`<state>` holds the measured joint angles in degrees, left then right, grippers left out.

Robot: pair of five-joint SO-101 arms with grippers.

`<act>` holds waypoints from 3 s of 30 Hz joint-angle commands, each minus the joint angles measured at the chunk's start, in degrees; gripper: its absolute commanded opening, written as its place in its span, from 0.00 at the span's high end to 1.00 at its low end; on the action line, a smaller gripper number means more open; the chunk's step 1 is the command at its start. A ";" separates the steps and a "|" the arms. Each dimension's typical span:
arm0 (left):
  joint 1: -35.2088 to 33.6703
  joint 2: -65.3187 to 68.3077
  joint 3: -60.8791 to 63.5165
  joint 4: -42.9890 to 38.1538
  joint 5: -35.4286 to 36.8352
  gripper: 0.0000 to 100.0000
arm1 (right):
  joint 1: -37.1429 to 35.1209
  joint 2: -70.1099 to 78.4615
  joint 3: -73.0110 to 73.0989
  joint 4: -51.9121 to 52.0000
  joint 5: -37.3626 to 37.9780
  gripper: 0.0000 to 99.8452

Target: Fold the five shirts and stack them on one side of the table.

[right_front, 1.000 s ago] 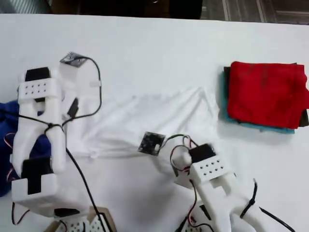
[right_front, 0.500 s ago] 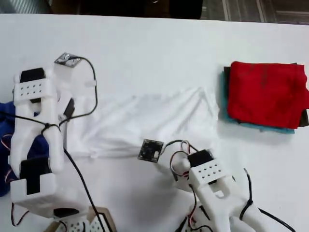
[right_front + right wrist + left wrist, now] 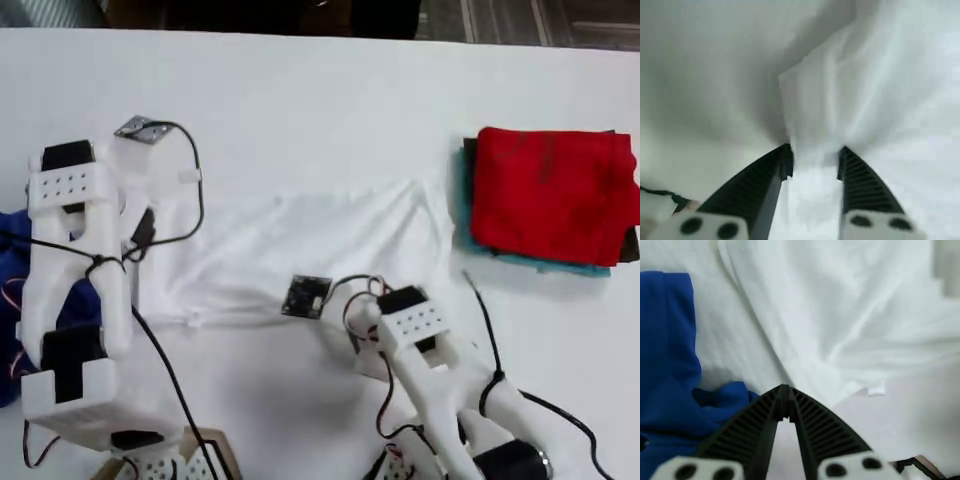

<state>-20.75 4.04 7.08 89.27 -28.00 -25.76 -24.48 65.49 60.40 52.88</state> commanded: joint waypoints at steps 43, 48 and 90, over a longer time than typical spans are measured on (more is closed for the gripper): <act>8.26 -1.14 13.76 -11.69 4.84 0.97 | 8.92 42.15 -68.22 13.76 10.02 0.97; 10.55 -0.79 15.78 -15.30 7.91 0.97 | 9.27 46.99 -73.76 17.54 8.44 0.85; 10.20 -1.23 29.85 -34.73 11.78 0.97 | 21.05 39.78 -59.25 4.79 -8.79 0.98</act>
<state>-10.81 3.34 36.97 56.66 -16.57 -7.65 12.00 13.71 66.37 44.35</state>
